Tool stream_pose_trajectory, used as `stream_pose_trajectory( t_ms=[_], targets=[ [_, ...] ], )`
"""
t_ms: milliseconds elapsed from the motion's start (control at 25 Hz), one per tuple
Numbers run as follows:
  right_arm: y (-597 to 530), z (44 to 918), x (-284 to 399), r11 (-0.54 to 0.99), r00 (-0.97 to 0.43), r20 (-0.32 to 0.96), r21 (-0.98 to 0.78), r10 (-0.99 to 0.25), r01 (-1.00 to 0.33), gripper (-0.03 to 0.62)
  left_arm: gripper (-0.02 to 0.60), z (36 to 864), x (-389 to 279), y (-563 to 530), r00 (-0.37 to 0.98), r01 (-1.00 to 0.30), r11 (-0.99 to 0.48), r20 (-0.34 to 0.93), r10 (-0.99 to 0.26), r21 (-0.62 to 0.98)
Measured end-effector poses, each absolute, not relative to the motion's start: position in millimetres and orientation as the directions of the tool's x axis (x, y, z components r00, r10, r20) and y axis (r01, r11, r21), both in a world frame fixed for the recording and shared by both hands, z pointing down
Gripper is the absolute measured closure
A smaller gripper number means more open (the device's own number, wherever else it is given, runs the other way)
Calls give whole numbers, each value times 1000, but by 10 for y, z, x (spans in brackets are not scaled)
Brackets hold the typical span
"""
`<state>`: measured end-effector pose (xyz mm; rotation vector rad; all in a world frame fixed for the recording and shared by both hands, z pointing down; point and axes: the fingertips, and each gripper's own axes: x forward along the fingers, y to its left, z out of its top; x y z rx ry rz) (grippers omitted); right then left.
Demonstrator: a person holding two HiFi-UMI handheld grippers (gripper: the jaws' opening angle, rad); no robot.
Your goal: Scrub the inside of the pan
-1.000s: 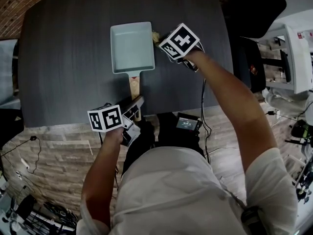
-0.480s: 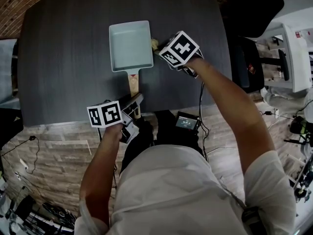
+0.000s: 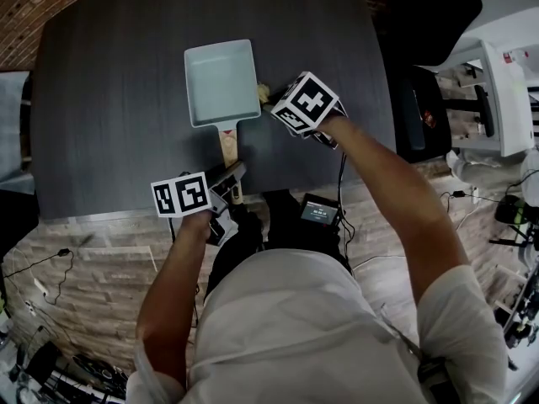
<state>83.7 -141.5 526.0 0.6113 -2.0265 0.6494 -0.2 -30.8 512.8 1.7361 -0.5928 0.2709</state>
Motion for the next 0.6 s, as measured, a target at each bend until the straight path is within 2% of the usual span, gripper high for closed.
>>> stream_pose_trajectory(
  t_ms=[600],
  targets=[
    [-947, 5264, 834, 781, -451, 880, -178, -146, -599, 554, 459, 5145, -9, -318, 845, -514, -127, 474, -248, 849]
  ],
)
